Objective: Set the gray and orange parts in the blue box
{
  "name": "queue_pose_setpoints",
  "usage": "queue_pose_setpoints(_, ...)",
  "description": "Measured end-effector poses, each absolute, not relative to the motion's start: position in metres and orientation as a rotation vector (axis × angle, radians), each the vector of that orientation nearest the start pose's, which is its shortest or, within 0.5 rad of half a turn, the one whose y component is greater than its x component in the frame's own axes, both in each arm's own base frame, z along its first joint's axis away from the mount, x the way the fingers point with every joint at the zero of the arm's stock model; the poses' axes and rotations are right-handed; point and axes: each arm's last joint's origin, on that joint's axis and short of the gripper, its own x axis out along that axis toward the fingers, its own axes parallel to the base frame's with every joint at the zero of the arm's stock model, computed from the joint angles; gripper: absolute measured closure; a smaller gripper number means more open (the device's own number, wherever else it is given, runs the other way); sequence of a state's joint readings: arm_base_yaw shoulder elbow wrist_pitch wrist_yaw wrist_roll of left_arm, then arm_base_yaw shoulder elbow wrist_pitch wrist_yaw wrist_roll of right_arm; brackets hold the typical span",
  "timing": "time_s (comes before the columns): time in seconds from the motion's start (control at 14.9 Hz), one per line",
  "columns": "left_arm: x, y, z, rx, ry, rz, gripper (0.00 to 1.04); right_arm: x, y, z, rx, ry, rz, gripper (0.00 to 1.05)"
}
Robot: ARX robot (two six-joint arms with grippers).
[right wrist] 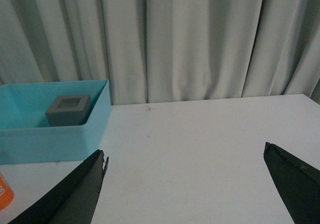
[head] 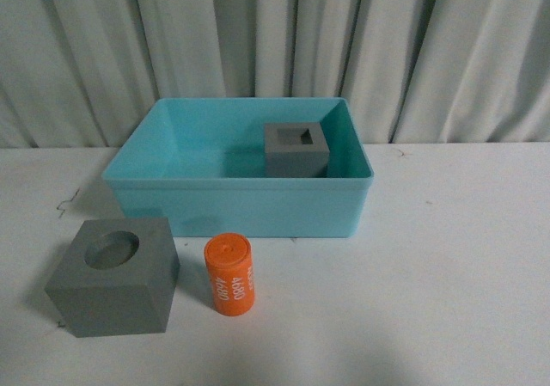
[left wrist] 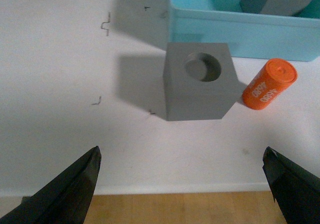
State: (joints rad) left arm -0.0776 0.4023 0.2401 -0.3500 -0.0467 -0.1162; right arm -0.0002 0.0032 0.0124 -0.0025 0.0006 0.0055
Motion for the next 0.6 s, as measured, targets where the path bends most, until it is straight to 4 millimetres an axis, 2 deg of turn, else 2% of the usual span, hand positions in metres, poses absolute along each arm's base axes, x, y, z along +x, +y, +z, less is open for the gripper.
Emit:
queue_pose_setpoints(0.2,0.168,-0.035,0.213,-0.038,0.489,-0.064,0.07,0.097,0.0,0.167,0.006,-0.006,-0.002,0.06)
queue_pose_setpoints(0.27,0.183,-0.044,0.211,-0.017,0.502,-0.066,0.07,0.097,0.0,0.167,0.006,-0.006,-0.002,0.06)
queue_pose_setpoints(0.4,0.205,-0.059,0.193,0.024,0.581,-0.079,0.07,0.097,0.0,0.167,0.006,-0.006,-0.002,0.06)
queue_pose_setpoints(0.47,0.225,-0.066,0.178,0.058,0.63,-0.063,0.07,0.097,0.0,0.167,0.006,-0.006,-0.002,0.06)
queue_pose_setpoints(0.54,0.243,-0.07,0.166,0.095,0.654,-0.051,0.07,0.097,0.0,0.167,0.006,-0.006,-0.002,0.06)
queue_pose_setpoints(0.6,0.251,-0.069,0.157,0.115,0.671,-0.039,0.07,0.097,0.0,0.167,0.006,-0.006,-0.002,0.06)
